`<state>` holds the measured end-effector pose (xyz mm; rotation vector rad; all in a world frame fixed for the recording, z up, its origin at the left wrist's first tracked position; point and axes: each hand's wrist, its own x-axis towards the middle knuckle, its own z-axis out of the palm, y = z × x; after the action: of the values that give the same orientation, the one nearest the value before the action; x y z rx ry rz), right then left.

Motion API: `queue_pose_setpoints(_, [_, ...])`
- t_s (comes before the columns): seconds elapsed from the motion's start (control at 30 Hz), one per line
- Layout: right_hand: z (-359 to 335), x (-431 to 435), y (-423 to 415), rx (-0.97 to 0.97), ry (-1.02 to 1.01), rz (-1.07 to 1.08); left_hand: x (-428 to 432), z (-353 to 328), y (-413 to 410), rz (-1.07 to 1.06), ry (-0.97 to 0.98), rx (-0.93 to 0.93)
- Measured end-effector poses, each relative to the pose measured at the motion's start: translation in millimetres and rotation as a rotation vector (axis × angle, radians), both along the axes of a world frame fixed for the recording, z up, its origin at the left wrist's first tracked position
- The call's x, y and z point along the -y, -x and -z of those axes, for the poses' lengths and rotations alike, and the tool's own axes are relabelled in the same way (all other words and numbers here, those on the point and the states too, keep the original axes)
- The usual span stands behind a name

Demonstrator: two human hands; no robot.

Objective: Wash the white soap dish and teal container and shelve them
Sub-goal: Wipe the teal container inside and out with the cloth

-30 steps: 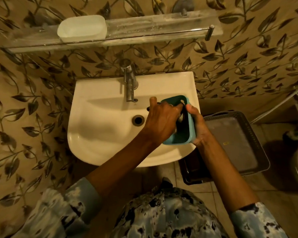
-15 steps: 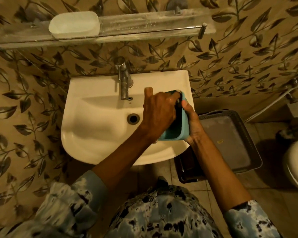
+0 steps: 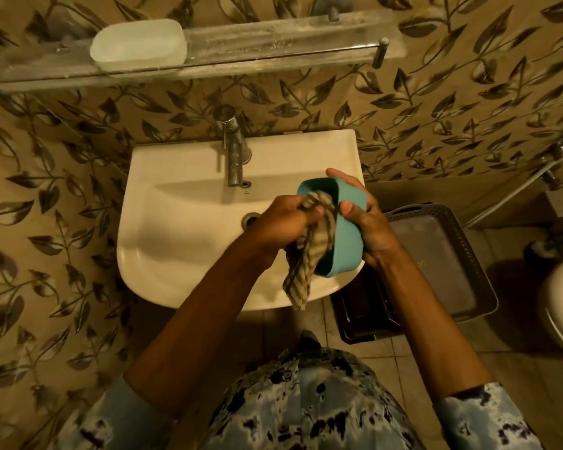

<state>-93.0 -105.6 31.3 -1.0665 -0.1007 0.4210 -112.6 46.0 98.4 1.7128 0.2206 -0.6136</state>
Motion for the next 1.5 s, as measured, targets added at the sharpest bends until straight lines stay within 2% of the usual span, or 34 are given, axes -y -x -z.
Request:
queue_pose_setpoints(0.1, [-4.0, -10.4, 4.4, 0.058, 0.063, -0.031, -4.7, -9.2, -1.7, -0.329, 0.487, -0.386])
queue_pose_setpoints(0.17, [-5.5, -14.1, 4.4, 0.060, 0.067, -0.029, -1.0, -11.6, 6.3, -0.411, 0.596, -0.429])
queue_pose_setpoints(0.33, [-8.0, -6.7, -3.6, 0.089, 0.012, -0.016, 23.3, 1.5, 32.9, -0.356, 0.479, -0.210])
queue_pose_setpoints(0.43, [-8.8, -6.1, -4.4, 0.051, -0.003, 0.017, 18.7, 7.9, 32.6, -0.221, 0.377, -0.201])
queue_pose_setpoints(0.53, [-11.3, -15.4, -1.4, -0.075, -0.007, 0.112, 13.5, -0.4, 28.3, -0.177, 0.393, -0.175])
queue_pose_setpoints(0.63, [-19.0, -28.2, 1.0, -0.174, 0.063, 0.191, 16.1, -7.5, 19.7, -0.249, 0.241, -0.012])
queue_pose_setpoints(0.73, [-21.9, -36.3, 9.5, -0.245, 0.068, 0.052, 16.2, -9.9, 8.3, -0.435, 0.218, 0.055])
queue_pose_setpoints(0.8, [-23.0, -40.7, 17.0, -0.340, 0.057, -0.016, 13.7, -11.4, 2.2, -0.457, 0.168, 0.089])
queue_pose_setpoints(0.87, [-24.8, -40.6, 17.3, -0.393, -0.025, 0.020, 12.3, -10.4, 2.7, -0.308, 0.073, 0.135])
queue_pose_setpoints(0.97, [-35.1, -32.4, 10.1, -0.389, -0.114, 0.112, 5.5, -4.1, 14.8, 0.034, -0.036, 0.235])
queue_pose_setpoints(1.07, [-37.2, -23.3, 10.8, -0.458, -0.099, 0.066, -12.8, 0.9, 23.3, 0.308, -0.018, 0.297])
queue_pose_setpoints(1.1, [-36.0, -21.7, 12.9, -0.497, -0.062, 0.033, -20.4, 4.1, 23.4, 0.408, -0.067, 0.305])
queue_pose_setpoints(1.13, [-34.4, -20.7, 14.6, -0.541, -0.018, -0.008, -27.8, 7.5, 22.7, 0.521, -0.161, 0.332])
queue_pose_setpoints(1.2, [-31.3, -19.7, 17.9, -0.633, 0.055, -0.102, -42.0, 13.4, 19.7, 0.800, -0.484, 0.499])
queue_pose_setpoints(1.27, [-29.6, -21.9, 23.6, -0.691, 0.120, -0.199, -51.2, 11.3, 14.9, 1.125, -0.759, 0.766])
queue_pose_setpoints(1.33, [-26.2, -23.2, 31.0, -0.732, 0.164, -0.260, -59.5, 4.3, 5.9, 1.342, -0.939, 1.045])
queue_pose_setpoints(1.4, [-28.1, -20.5, 36.1, -0.728, 0.187, -0.291, -67.5, -2.5, -1.1, 1.359, -1.025, 1.285])
queue_pose_setpoints(1.5, [-32.9, -6.7, 33.8, -0.696, 0.203, -0.314, -73.0, 1.6, 4.5, 1.134, -1.167, 1.451])
